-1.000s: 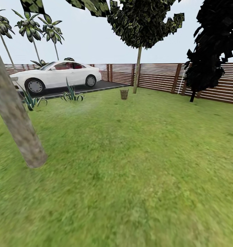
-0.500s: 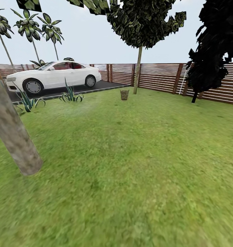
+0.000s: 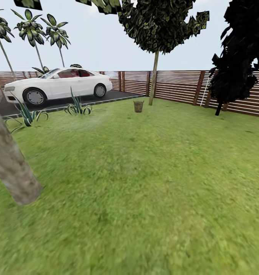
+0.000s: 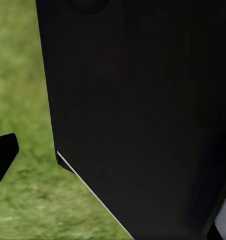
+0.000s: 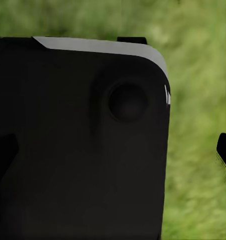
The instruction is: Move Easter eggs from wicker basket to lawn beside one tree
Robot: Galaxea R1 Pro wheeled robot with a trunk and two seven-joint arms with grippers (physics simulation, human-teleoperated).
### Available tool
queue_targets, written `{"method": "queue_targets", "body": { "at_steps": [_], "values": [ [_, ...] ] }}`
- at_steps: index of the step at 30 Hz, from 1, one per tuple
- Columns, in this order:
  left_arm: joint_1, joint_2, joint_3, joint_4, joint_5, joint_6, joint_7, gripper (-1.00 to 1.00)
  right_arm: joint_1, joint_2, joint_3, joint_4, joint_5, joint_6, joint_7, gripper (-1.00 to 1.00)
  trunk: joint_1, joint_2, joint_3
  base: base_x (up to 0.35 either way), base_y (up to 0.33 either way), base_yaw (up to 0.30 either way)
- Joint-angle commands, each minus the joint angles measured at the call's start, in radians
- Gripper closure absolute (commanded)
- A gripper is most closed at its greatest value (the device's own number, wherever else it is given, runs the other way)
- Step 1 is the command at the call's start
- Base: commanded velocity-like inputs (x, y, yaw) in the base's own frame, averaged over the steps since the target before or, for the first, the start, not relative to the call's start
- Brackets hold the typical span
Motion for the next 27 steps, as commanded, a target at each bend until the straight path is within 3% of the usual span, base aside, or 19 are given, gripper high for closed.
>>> {"method": "queue_targets", "body": {
  "at_steps": [1,27],
  "values": [
    [0.000,0.000,0.001,-0.001,0.001,0.000,-0.001,-1.00,-0.001,0.000,0.000,0.001,0.001,-0.003,0.000,-1.00,0.001,0.000,-0.001,0.340,0.000,0.000],
    [0.000,0.000,0.001,-0.002,0.001,0.000,-0.001,-1.00,-0.001,-0.001,0.000,0.001,-0.001,-0.004,0.000,-1.00,0.001,0.000,-0.001,0.340,0.000,0.000]
  ]
}}
